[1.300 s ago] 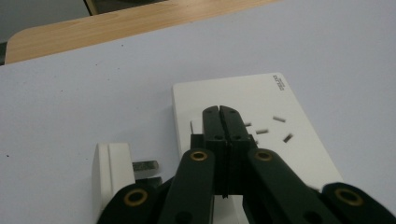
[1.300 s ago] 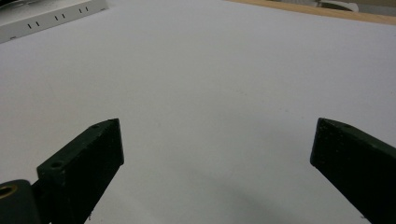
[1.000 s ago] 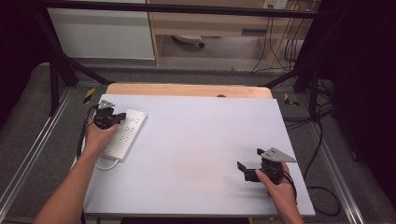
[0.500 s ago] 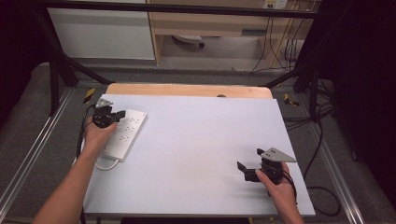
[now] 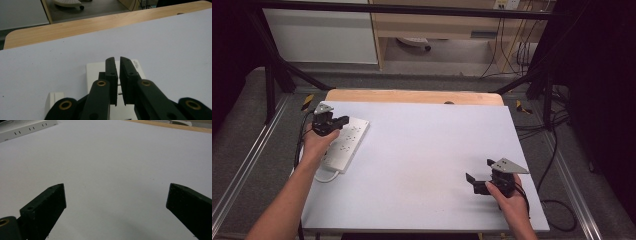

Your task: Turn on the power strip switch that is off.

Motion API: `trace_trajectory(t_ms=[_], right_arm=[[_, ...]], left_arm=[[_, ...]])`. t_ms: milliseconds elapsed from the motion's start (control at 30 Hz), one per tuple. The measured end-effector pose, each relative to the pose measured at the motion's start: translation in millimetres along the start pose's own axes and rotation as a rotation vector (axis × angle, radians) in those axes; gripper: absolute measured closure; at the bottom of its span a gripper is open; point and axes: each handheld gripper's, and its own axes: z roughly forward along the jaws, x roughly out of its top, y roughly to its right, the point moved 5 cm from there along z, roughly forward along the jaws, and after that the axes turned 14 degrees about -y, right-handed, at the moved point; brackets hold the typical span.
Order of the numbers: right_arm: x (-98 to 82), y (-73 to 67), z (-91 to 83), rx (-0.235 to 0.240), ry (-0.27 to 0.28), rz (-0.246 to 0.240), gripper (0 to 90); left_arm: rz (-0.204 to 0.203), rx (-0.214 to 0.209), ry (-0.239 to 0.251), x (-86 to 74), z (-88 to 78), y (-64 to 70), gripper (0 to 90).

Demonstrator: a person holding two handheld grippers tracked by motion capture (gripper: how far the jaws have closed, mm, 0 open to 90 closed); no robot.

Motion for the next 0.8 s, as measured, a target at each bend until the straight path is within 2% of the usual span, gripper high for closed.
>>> trace_trajectory(t_ms=[267,600,800], right_arm=[[0.0,0.2,-0.4,-0.001,0.001,-0.003,3.1],[0.2,-0.1,-0.3,0.0,0.0,-0.003,3.1],[0.3,-0.2,-0.4,0.0,0.001,-0.003,3.1]], left_arm=[[0.011,-0.028,0.021,8.0,-3.5,13.0,82.6],[0.03,-0.059,0.044,13.1,-7.9,31.2,74.6],[0.015,-0.082,0.064,13.5,-10.7,40.1,67.7]])
